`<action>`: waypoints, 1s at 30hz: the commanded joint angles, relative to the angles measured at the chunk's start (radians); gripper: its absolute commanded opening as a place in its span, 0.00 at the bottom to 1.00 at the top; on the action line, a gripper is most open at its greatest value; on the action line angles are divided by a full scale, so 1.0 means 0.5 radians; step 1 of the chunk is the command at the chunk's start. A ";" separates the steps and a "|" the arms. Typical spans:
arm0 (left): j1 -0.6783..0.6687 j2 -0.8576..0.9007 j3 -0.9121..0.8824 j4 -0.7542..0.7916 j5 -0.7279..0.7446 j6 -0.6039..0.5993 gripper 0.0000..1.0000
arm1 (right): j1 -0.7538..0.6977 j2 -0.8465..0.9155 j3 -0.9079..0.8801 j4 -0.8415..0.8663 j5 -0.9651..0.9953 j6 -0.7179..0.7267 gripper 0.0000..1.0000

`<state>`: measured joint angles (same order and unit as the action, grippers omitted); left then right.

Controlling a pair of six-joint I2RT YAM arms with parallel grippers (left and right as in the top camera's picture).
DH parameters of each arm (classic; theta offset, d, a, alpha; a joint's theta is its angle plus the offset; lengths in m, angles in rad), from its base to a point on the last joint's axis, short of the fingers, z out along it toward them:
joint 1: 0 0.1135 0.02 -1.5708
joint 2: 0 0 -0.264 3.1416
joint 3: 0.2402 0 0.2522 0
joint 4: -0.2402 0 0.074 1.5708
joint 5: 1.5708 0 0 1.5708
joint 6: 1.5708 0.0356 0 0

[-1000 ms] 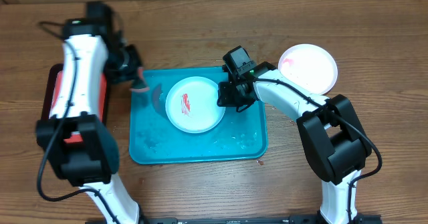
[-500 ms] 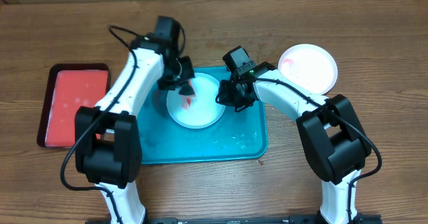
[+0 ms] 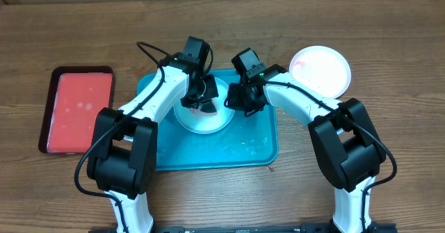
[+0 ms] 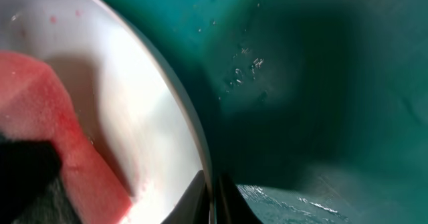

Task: Clean dirty plates on tray and stack at the side
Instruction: 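Scrub the second white plate with the sponge while the right gripper holds it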

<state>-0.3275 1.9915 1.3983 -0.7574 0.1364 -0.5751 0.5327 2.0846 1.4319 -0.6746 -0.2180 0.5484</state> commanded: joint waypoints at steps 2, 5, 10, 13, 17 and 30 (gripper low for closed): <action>0.029 -0.033 -0.082 0.013 -0.237 -0.032 0.04 | 0.014 0.006 -0.011 -0.024 0.032 -0.077 0.04; 0.066 -0.033 -0.114 0.011 -0.340 -0.008 0.04 | 0.014 0.006 -0.011 -0.048 0.031 -0.224 0.04; 0.141 -0.033 -0.120 0.031 -0.481 0.000 0.05 | 0.014 0.006 -0.011 -0.079 0.031 -0.481 0.04; 0.166 -0.033 -0.120 0.079 -0.390 -0.002 0.14 | 0.013 0.006 -0.011 -0.090 0.031 -0.523 0.04; 0.163 -0.033 -0.120 0.195 -0.127 -0.002 0.14 | 0.014 0.006 -0.011 -0.089 0.031 -0.523 0.04; -0.065 -0.033 -0.123 0.357 0.186 -0.173 0.04 | 0.014 0.006 -0.011 -0.089 0.031 -0.523 0.04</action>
<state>-0.3256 1.9915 1.3373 -0.5758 0.1963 -0.6342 0.5327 2.0846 1.4322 -0.7082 -0.2199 0.3126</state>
